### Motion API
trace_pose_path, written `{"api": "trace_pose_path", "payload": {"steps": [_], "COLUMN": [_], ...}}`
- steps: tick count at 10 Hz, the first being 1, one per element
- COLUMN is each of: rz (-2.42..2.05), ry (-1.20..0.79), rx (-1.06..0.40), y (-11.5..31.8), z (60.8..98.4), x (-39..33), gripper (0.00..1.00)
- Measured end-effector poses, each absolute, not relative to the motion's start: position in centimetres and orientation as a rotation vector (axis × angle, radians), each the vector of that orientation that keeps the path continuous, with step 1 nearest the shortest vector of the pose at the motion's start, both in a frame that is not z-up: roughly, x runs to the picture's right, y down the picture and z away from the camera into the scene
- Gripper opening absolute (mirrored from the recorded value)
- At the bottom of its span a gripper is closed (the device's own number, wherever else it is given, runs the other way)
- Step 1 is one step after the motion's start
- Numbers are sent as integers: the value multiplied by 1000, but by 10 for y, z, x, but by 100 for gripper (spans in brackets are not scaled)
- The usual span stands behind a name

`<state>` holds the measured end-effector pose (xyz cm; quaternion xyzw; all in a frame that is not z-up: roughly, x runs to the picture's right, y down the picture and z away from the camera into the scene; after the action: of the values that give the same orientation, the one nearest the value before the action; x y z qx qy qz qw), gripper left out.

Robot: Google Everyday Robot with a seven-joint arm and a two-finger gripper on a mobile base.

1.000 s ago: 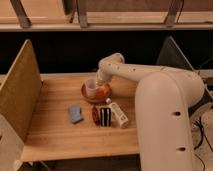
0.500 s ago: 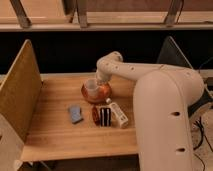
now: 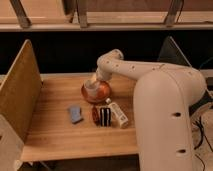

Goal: Knock the eraser over

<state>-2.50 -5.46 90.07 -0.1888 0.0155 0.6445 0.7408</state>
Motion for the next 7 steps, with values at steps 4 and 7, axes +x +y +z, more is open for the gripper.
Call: {"api": "trace_pose_path", "payload": {"steps": [4,7], "rz": [1489,1564], "ry": [64,173], "rx": [-331,-328], "y": [-62,-15], "z": [870,835], "x": [21,66], "gripper": [66,37]}}
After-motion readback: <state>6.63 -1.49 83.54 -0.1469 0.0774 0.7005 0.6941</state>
